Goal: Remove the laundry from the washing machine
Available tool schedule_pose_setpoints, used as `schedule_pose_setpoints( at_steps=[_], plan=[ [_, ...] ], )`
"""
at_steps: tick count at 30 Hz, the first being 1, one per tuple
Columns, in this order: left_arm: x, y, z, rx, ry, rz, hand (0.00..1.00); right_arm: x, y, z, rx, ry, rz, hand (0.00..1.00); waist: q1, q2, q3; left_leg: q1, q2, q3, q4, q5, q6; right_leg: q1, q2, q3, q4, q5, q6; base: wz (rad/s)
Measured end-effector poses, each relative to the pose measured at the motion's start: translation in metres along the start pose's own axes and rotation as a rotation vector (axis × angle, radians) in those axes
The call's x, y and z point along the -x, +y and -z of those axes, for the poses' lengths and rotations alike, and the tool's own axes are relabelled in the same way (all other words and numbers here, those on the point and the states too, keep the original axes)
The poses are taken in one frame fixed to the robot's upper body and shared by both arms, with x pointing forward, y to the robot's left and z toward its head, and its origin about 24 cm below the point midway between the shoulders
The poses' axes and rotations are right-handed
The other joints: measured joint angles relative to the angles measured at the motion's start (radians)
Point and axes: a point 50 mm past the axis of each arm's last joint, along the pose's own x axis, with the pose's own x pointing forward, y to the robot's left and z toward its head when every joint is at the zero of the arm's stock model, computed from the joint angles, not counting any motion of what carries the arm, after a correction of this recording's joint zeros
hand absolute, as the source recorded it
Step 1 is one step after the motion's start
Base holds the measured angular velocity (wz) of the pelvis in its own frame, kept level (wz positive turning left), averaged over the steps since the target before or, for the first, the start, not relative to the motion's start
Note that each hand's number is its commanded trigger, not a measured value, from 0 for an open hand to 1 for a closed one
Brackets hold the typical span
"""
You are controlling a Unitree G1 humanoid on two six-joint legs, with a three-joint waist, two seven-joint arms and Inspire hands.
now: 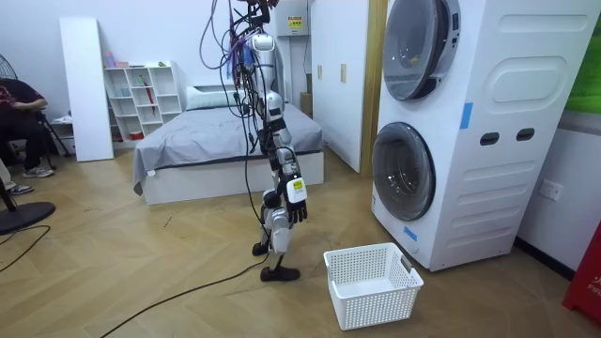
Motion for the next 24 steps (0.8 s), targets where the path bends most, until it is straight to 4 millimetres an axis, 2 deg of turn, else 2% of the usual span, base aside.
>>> schedule_pose_setpoints(
  at_steps=[12,19,21,22,24],
  plan=[
    [0.0,0.001,0.0,0.024,0.002,-0.004,0.0,0.0,-0.001,0.001,-0.04,0.004,-0.004,0.0,-0.001,0.002,0.0002,-0.003,0.0,0.0,0.0,0.0,0.0,-0.006,-0.001,0.001,0.003,0.0,0.0,0.0],
    [0.0,0.001,-0.001,0.026,-0.018,-0.003,0.0,0.0,-0.002,0.002,-0.137,0.01,-0.003,0.0,0.002,0.004,-0.0001,-0.005,-0.001,0.0,-0.003,0.0,0.0,-0.011,0.001,0.006,0.003,0.0,0.0,-0.01],
    [0.0,0.001,-0.003,0.029,-0.028,-0.005,0.0,0.0,-0.009,0.0,-0.179,-0.002,0.022,0.0,0.002,0.003,0.0007,-0.01,0.001,0.003,-0.008,-0.001,0.0,-0.014,0.002,0.01,0.003,0.0,0.0,-0.06],
    [0.0,0.002,-0.004,0.031,-0.032,-0.006,0.0,0.0,-0.019,-0.006,-0.23,-0.033,0.06,0.0,0.002,0.006,0.0013,-0.014,0.002,0.009,-0.009,-0.001,0.001,-0.02,0.003,0.014,0.003,0.003,0.0,-0.17],
    [-0.001,0.004,-0.005,0.049,-0.036,-0.015,0.0,0.004,-0.038,-0.027,-0.368,-0.133,0.126,0.0,-0.001,0.006,0.0007,-0.019,0.004,0.018,-0.005,-0.001,0.001,-0.024,0.004,0.018,0.005,0.012,-0.004,-0.19]
  ],
)
